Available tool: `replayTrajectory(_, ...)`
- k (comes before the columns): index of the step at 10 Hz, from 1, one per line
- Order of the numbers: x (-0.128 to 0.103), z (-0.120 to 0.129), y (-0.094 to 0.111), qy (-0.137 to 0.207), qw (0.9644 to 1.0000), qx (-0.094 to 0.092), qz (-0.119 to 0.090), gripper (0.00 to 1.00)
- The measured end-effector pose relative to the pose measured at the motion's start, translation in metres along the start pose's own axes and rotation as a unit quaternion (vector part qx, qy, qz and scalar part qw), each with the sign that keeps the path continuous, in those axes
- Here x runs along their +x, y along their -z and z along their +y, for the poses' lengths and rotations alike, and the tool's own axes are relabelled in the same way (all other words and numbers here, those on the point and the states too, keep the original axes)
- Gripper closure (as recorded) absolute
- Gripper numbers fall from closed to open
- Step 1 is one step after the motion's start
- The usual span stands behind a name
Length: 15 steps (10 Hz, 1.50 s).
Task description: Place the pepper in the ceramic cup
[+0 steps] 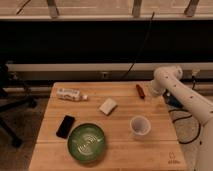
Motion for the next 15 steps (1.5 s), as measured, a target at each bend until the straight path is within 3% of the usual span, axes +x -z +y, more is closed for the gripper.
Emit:
replayTrajectory(4, 0.018, -0.028, -0.009, 0.067, 0.9969, 0.036, 0.015, 0.2)
replayTrajectory(7, 0.025, -0.05, -0.009, 0.139, 0.9883, 0.053, 0.033, 0.2)
replayTrajectory(11, 0.022, -0.058, -0.013, 0.242, 0.9678, 0.057, 0.037, 0.2)
replayTrajectory(15, 0.007, -0.055, -0.014, 0.313, 0.9482, 0.053, 0.01, 0.2)
